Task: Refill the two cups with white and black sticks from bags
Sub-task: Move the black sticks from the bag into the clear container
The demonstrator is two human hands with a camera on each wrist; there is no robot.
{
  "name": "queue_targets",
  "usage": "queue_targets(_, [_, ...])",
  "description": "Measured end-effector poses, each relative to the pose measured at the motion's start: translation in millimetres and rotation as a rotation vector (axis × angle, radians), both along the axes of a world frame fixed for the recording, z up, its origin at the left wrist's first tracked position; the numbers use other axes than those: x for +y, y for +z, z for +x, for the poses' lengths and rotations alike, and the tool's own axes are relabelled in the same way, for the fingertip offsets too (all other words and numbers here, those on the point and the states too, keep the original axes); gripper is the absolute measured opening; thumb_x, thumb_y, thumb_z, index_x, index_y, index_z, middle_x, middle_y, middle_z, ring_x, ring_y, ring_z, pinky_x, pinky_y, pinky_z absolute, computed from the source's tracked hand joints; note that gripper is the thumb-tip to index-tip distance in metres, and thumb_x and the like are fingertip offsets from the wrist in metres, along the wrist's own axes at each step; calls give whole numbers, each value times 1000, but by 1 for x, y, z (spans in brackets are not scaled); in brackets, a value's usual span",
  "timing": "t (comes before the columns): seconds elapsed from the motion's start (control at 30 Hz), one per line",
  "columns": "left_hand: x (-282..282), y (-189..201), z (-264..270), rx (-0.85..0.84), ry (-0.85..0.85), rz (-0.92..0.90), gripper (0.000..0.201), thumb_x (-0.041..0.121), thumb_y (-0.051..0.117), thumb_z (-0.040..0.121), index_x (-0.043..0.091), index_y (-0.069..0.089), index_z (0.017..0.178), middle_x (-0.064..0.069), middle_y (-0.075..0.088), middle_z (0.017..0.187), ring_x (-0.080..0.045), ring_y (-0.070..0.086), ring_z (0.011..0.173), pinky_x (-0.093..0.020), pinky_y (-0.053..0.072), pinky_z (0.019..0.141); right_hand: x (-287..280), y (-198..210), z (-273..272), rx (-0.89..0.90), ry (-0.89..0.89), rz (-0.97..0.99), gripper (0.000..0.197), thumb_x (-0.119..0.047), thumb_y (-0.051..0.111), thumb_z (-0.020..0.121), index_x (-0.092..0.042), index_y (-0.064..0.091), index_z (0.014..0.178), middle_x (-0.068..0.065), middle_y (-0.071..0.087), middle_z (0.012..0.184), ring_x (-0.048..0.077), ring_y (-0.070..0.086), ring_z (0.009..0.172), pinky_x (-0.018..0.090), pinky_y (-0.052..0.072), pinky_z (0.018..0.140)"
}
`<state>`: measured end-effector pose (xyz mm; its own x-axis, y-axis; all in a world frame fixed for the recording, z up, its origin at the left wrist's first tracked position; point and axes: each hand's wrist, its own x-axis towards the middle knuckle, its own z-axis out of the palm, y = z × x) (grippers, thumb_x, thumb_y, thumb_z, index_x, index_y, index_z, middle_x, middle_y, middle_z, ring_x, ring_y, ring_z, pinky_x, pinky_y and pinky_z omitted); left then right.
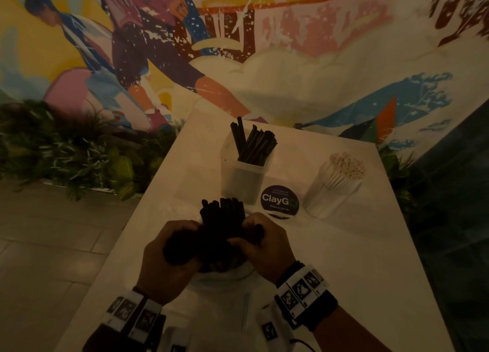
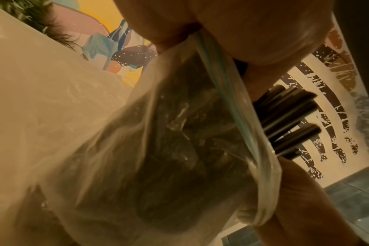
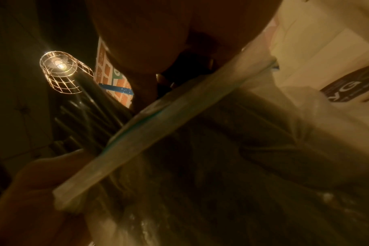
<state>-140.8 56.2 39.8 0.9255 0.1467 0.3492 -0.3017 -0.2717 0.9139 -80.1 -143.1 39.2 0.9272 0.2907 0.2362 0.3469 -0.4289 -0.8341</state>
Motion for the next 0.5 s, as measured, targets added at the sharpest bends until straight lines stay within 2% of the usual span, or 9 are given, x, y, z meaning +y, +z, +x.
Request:
queue_targets(0.1, [1,1,0,-24,-9,-8,44,31,72,59,36,57,101,12,64,107,-4,63,98,-15,50,86,2,1,0,13,12,4,34,-54,63,73,-25,51,85,-15,52,83,-3,50,76,12,42,68])
queue_targets(0.17, [2,0,1,-38,-7,-13,44,29,72,60,34,57,100,10,63,108,-4,62,100,-14,49,88,3,6,1,49,-8,56,28,-43,67,74,-23,51,85,-12,55,83,1,53,76,15,45,67])
queue_targets(0.27, [2,-2,3,-30,-18,-29,44,30,72,59,35,57,100,8,63,107,-5,62,100,-16,50,88,2,10,2,113,22,98,24,-21,71,77,-27,53,90,-18,57,87,-5,55,83,9,44,72])
queue_targets(0.3, [2,-2,3,-29,-23,-42,45,30,72,58,37,57,100,8,63,107,-6,62,99,-15,50,88,2,9,3,119,40,69,24,-20,71,77,-27,54,93,-20,57,89,-8,55,85,6,42,74])
queue_targets(0.37, [4,-4,3,-30,-26,-61,46,30,73,58,40,57,99,7,63,107,-6,62,100,-15,49,88,4,6,3,84,49,2,17,-28,66,77,-22,58,92,-21,53,87,-12,52,83,3,38,73])
queue_targets(0.43, [6,-6,3,-12,-35,-89,45,28,72,57,40,57,98,5,63,107,-9,62,102,-18,50,89,6,8,2,41,18,27,16,-32,60,75,-19,58,85,-18,52,81,-8,52,77,4,37,69])
queue_targets(0.5, [8,-8,3,4,-37,-106,44,27,71,57,39,58,98,4,63,107,-11,62,102,-20,51,89,8,13,2,19,-10,130,8,-20,58,70,-20,54,78,-10,55,75,1,52,70,8,39,65])
